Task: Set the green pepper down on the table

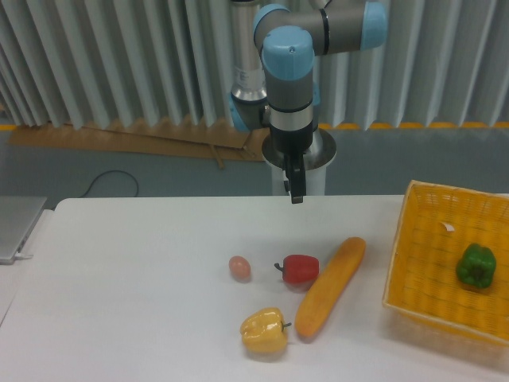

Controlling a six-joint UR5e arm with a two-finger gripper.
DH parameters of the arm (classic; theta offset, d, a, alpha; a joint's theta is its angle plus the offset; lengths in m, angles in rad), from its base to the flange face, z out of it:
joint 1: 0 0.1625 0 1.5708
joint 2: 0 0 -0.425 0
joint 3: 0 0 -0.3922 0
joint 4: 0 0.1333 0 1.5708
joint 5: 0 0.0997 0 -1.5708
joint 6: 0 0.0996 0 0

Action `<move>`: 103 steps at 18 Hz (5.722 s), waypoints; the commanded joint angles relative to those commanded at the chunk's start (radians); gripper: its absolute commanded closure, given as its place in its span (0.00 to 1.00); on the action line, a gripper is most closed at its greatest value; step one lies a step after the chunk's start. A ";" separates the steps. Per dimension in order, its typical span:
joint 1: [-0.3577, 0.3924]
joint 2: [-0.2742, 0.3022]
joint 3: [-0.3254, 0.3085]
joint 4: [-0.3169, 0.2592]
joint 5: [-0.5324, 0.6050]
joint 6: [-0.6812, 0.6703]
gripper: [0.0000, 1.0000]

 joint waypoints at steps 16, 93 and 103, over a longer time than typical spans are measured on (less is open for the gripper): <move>-0.006 0.000 -0.006 0.000 0.008 0.026 0.00; -0.014 0.005 -0.002 0.003 -0.001 0.031 0.00; -0.003 0.009 0.006 -0.014 0.002 0.223 0.00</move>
